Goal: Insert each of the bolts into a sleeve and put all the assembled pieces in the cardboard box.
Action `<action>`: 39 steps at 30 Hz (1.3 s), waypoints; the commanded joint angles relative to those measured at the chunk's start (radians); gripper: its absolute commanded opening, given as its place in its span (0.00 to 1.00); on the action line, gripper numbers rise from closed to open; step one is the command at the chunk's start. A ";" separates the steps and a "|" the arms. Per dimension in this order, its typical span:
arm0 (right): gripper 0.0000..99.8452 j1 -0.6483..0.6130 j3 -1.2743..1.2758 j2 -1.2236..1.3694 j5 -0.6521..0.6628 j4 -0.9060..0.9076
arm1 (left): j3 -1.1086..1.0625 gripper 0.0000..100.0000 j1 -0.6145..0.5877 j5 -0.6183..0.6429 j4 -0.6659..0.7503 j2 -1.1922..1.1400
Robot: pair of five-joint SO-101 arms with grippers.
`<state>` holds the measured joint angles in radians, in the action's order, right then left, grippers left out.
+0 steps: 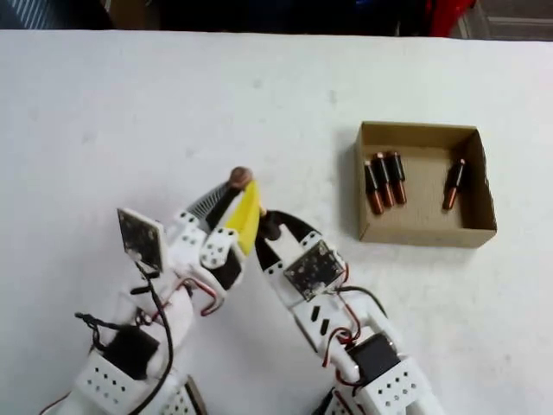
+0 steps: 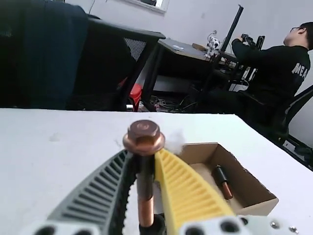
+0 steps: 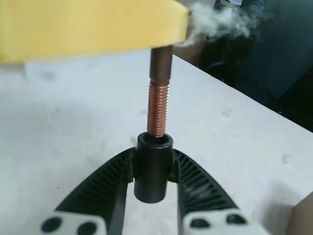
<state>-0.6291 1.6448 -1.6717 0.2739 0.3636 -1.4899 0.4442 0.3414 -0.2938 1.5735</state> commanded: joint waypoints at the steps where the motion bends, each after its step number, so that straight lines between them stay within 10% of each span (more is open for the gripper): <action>1: 0.02 -0.005 -0.026 -0.015 0.005 -0.024 | 0.060 0.02 0.022 0.026 -0.098 -0.005; 25: 0.02 -0.002 -0.025 -0.015 0.005 -0.022 | -0.046 0.02 0.054 0.021 -0.101 -0.004; 33: 0.02 -0.002 -0.025 -0.015 0.005 -0.022 | -0.049 0.28 0.050 0.026 -0.109 -0.004; 39: 0.02 -0.002 -0.025 -0.015 0.005 -0.022 | -0.041 0.25 0.039 0.026 -0.100 -0.004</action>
<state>-0.6337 1.6433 -1.6732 0.2708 0.3621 -1.5451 0.4872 0.3552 -0.4012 1.5581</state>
